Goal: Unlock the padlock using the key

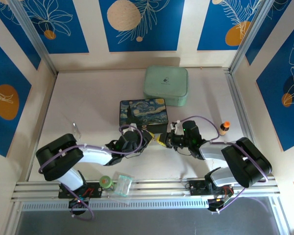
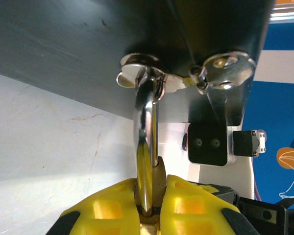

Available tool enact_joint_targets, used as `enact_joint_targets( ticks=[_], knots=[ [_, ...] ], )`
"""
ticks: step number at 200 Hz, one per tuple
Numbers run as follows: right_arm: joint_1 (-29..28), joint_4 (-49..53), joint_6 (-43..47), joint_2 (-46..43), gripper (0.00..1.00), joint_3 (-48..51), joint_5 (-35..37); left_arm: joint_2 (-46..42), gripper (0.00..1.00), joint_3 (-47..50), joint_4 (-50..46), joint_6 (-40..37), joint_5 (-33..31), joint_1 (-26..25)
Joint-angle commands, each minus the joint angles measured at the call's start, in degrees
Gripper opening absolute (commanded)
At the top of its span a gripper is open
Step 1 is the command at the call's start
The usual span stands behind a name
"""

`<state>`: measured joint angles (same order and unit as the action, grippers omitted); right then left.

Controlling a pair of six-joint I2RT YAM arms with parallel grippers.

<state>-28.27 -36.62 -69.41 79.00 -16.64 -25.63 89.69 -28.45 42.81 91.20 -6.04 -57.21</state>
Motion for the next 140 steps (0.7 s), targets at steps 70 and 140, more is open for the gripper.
enact_joint_targets(
  ticks=[70, 140],
  knots=[
    [-2.7, 24.6, 19.2, -10.0, 0.14, -6.2, 10.8, -2.2, 0.00, -2.4, -3.7, -1.8, 1.6, 0.1],
    [-12.2, 42.9, 49.0, -17.7, 0.95, -10.1, 31.3, -2.8, 0.00, -2.8, -9.2, -2.8, 0.4, 0.9]
  ],
)
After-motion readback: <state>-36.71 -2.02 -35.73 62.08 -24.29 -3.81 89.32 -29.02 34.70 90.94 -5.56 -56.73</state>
